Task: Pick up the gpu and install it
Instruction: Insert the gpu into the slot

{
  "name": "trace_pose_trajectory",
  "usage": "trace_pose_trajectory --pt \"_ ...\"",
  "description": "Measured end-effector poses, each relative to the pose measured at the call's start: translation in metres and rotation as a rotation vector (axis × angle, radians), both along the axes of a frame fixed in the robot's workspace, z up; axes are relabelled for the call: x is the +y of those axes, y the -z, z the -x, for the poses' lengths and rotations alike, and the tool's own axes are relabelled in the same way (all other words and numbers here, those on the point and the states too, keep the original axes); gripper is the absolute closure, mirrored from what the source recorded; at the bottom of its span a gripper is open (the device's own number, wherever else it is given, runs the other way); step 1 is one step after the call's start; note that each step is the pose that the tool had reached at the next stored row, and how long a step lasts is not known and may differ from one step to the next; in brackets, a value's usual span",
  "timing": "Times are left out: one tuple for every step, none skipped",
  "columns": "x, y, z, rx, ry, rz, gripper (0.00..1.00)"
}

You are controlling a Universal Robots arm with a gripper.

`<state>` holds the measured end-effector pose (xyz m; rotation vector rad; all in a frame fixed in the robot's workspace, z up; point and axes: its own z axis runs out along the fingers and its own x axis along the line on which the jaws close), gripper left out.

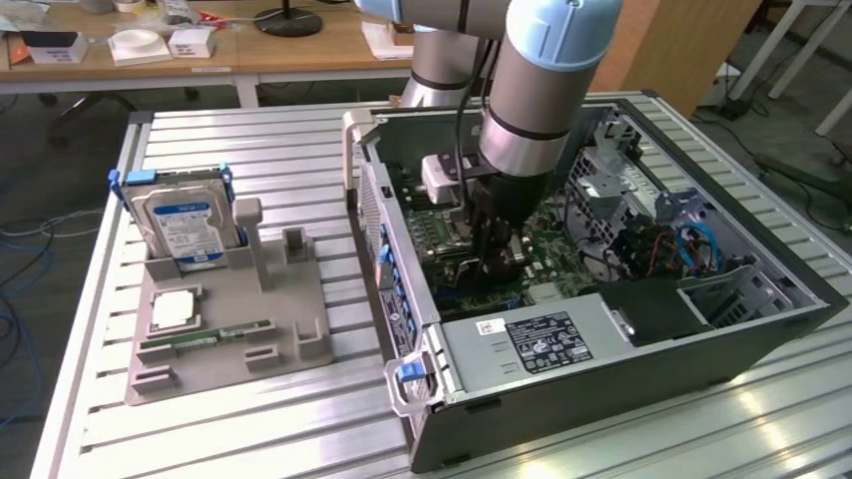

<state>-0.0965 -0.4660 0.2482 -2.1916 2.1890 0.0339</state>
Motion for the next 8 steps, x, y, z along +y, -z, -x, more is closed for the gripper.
trace_pose_trajectory --pt "0.0000 -0.0038 0.000 0.0000 0.000 0.0000 0.66" --pt "0.0000 -0.0077 0.000 0.0000 0.000 0.0000 0.66" --pt "0.0000 -0.0116 0.000 0.0000 0.000 0.0000 0.66" --pt "0.0000 -0.0152 0.000 0.0000 0.000 0.0001 0.66" --pt "0.0000 -0.0188 0.000 0.0000 0.000 0.0001 0.66" --pt "0.0000 -0.0222 0.000 0.0000 0.000 0.0001 0.66" --pt "0.0000 -0.0255 0.000 0.0000 0.000 0.0000 0.66" --pt "0.0000 -0.0278 0.000 0.0000 0.000 -0.0001 0.66"
